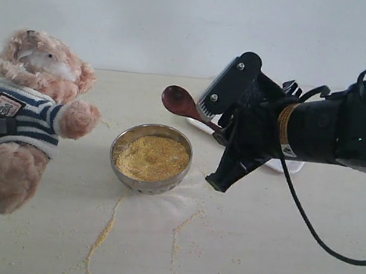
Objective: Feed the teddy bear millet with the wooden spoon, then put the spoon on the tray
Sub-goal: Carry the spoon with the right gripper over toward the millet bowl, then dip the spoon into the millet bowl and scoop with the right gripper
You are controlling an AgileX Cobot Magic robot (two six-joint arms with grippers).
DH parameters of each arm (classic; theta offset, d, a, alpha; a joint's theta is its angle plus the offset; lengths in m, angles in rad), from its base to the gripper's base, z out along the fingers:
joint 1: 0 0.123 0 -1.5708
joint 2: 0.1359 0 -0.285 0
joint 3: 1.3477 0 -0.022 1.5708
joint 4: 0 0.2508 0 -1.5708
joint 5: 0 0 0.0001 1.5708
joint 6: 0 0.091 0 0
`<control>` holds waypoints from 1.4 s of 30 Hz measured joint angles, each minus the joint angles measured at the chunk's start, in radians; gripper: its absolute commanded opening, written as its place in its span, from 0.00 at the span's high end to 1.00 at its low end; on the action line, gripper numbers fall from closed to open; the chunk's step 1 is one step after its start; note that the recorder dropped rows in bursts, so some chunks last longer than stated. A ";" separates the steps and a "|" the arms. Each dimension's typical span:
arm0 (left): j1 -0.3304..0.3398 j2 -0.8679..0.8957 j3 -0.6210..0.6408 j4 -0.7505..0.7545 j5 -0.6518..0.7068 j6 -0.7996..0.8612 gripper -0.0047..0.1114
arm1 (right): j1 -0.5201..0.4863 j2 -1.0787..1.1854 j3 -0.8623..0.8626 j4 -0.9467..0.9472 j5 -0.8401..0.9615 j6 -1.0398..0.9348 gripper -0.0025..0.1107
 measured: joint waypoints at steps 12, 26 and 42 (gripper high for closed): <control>0.000 0.000 0.000 0.000 0.000 0.000 0.92 | 0.150 -0.002 -0.223 -0.023 0.562 -0.530 0.98; 0.000 0.000 0.000 0.002 0.000 0.000 0.92 | 0.267 0.194 -0.288 0.038 0.583 -0.689 0.98; 0.000 0.000 0.000 0.049 0.000 0.000 0.92 | 0.267 0.395 -0.481 0.113 0.708 -0.696 0.98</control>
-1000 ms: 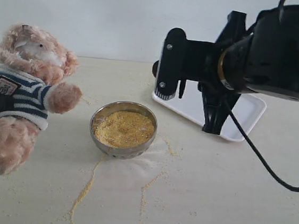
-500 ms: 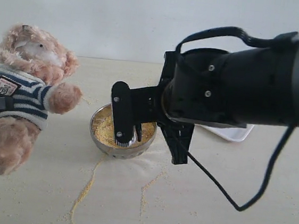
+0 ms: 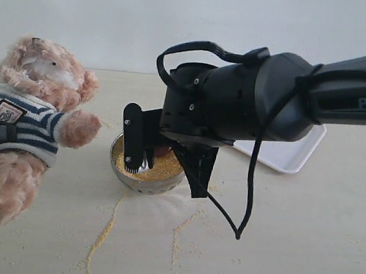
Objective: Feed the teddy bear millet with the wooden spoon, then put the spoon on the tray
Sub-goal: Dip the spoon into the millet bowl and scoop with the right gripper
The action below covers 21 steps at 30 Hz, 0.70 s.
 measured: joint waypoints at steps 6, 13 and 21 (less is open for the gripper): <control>0.000 0.000 0.000 0.002 0.000 0.000 0.92 | 0.000 0.000 -0.006 0.064 -0.023 -0.028 0.98; 0.000 0.000 0.000 0.002 0.000 0.000 0.92 | 0.000 0.000 -0.006 0.140 -0.033 -0.039 0.98; 0.000 0.000 0.000 0.002 0.000 0.000 0.92 | 0.000 0.000 -0.006 0.168 -0.038 0.015 0.98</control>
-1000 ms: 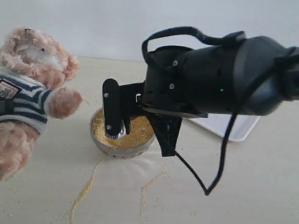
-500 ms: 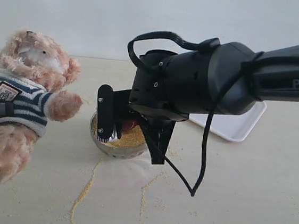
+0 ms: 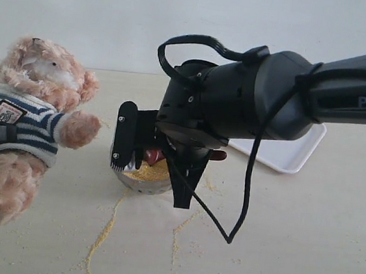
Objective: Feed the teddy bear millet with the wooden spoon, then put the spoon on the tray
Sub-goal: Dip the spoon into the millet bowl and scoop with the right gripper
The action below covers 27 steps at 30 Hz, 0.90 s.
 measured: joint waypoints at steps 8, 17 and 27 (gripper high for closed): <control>0.000 0.000 0.000 0.000 0.000 0.000 0.92 | 0.000 0.000 0.000 0.002 -0.001 0.141 0.98; 0.000 0.000 0.000 0.000 0.000 0.000 0.92 | 0.000 0.000 0.000 0.088 0.029 0.178 0.98; 0.000 0.000 0.000 0.005 -0.002 0.000 0.92 | 0.000 0.000 0.000 0.203 0.001 0.140 0.98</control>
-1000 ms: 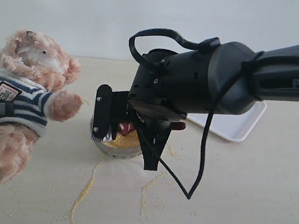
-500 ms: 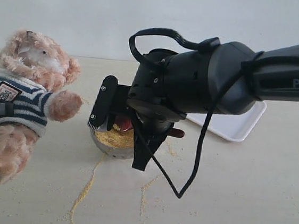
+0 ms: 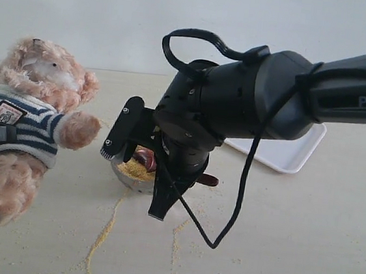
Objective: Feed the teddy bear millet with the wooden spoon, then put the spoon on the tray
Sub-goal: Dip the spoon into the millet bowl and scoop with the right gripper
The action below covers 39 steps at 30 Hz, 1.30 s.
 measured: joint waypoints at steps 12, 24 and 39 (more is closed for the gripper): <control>0.000 0.000 0.000 0.014 -0.013 0.000 0.92 | 0.000 0.000 -0.074 -0.011 0.063 0.078 0.98; 0.000 0.000 0.000 0.014 -0.017 0.000 0.92 | 0.000 0.000 -0.074 -0.071 0.135 0.082 0.98; 0.000 0.000 0.011 0.025 -0.050 -0.022 0.92 | 0.000 -0.002 -0.093 -0.050 0.191 0.154 0.98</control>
